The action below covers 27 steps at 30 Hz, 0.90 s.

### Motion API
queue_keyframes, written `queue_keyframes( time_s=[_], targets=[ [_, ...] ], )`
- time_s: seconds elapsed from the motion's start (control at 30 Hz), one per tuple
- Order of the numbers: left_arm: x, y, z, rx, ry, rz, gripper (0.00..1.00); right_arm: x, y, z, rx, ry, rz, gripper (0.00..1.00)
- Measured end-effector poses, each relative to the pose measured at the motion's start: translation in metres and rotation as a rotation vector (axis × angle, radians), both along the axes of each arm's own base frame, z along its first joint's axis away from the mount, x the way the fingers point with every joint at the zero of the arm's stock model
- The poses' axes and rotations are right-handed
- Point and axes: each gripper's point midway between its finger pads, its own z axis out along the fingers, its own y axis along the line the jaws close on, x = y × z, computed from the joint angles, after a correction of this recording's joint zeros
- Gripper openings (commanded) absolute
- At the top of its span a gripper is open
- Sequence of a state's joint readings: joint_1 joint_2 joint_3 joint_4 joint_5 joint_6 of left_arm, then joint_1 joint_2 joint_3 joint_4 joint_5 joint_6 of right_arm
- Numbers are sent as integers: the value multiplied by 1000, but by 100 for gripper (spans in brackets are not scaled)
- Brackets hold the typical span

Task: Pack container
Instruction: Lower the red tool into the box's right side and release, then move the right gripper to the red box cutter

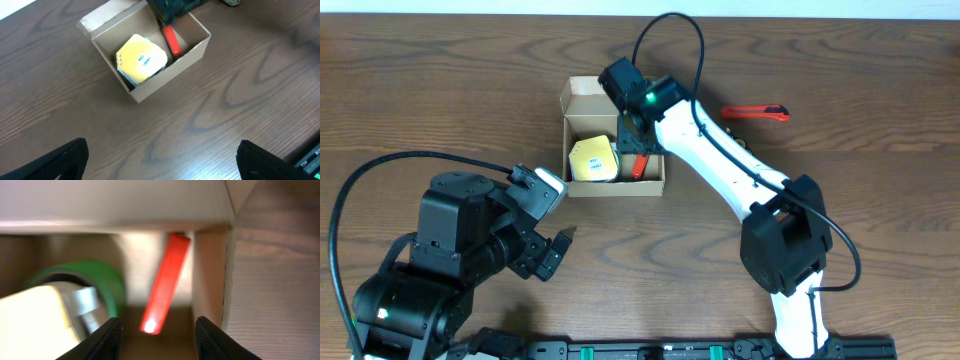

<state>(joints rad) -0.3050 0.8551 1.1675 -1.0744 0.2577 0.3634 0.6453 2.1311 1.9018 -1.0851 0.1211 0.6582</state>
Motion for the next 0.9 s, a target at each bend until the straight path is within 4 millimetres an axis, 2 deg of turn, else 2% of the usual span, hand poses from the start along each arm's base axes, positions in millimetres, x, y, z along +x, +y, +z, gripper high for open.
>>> queue_keyframes(
  time_s=[0.07,0.17,0.27,0.37,0.47,0.57,0.67,0.7,0.77,0.9],
  targets=[
    [0,0,0,0,0,0,95,6,6,19,30,-28,20,49],
    [0,0,0,0,0,0,95,18,13,58,75,-110,75,57],
    [0,0,0,0,0,0,95,31,4,104,89,-225,126,58],
    [0,0,0,0,0,0,95,47,-31,147,40,-346,132,59],
    [0,0,0,0,0,0,95,65,-80,171,-43,-416,125,61],
    [0,0,0,0,0,0,95,84,-132,170,-153,-418,135,62],
    [0,0,0,0,0,0,95,98,-174,156,-250,-377,183,67],
    [0,0,0,0,0,0,95,103,-188,148,-274,-354,213,72],
    [0,0,0,0,0,0,95,109,-205,133,-291,-311,277,80],
    [0,0,0,0,0,0,95,117,-234,101,-271,-239,391,82]
  ],
)
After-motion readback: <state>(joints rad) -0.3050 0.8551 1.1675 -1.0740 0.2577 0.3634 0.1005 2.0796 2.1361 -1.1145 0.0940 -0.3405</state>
